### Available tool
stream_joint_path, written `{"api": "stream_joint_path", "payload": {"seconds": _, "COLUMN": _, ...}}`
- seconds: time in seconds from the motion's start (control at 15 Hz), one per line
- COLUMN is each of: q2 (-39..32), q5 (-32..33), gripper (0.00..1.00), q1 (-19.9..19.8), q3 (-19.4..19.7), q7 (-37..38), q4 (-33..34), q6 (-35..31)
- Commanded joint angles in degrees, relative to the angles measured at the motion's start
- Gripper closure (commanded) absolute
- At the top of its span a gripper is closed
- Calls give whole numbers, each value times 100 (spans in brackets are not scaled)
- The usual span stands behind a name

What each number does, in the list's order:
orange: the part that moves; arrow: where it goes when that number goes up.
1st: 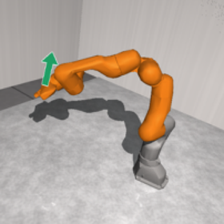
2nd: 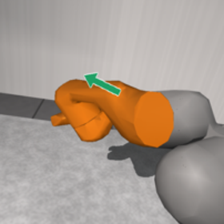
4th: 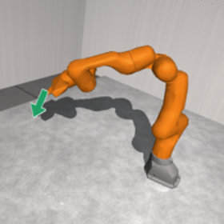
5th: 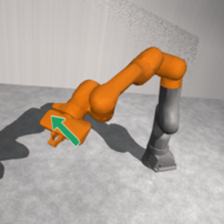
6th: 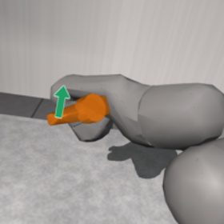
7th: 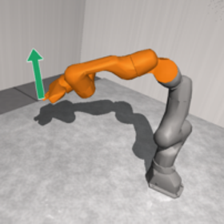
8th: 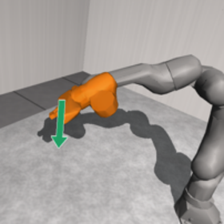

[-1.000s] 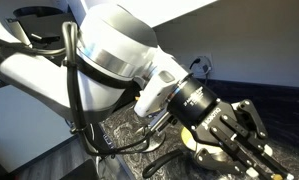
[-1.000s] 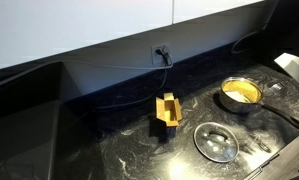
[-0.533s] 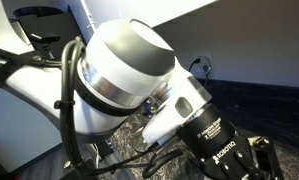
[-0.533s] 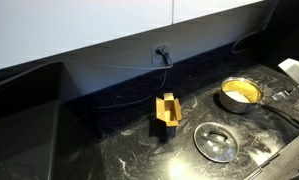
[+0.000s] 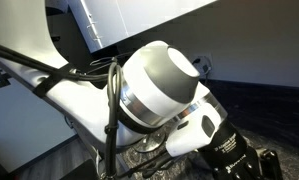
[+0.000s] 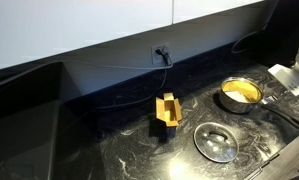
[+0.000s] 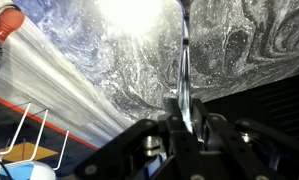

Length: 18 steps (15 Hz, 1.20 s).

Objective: Put the fork inside the pot then close the pot.

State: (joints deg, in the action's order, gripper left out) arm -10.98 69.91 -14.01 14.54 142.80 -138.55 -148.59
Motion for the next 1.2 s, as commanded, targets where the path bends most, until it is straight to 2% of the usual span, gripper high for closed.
{"api": "stream_joint_path", "payload": {"seconds": 0.0, "q2": -266, "q5": -311, "gripper": 56, "q1": 9, "q3": -35, "q7": -346, "q4": 235, "q6": 1}}
{"api": "stream_joint_path", "payload": {"seconds": 0.27, "q2": -252, "q5": -279, "gripper": 28, "q1": 114, "q3": -35, "q7": -341, "q4": 321, "q6": 132}}
{"api": "stream_joint_path", "payload": {"seconds": 0.4, "q2": -124, "q5": -204, "gripper": 12, "q1": 172, "q3": -47, "q7": -321, "q4": 293, "q6": 157}}
{"api": "stream_joint_path", "payload": {"seconds": 0.53, "q2": 137, "q5": -179, "gripper": 1, "q1": 218, "q3": -79, "q7": -469, "q4": 168, "q6": 102}}
{"api": "stream_joint_path", "payload": {"seconds": 0.8, "q2": 787, "q5": -188, "gripper": 0, "q1": 262, "q3": -185, "q7": -1281, "q4": -113, "q6": -199}}
{"api": "stream_joint_path", "payload": {"seconds": 1.13, "q2": 1481, "q5": -385, "gripper": 0, "q1": 336, "q3": -357, "q7": -2692, "q4": -559, "q6": -1036}}
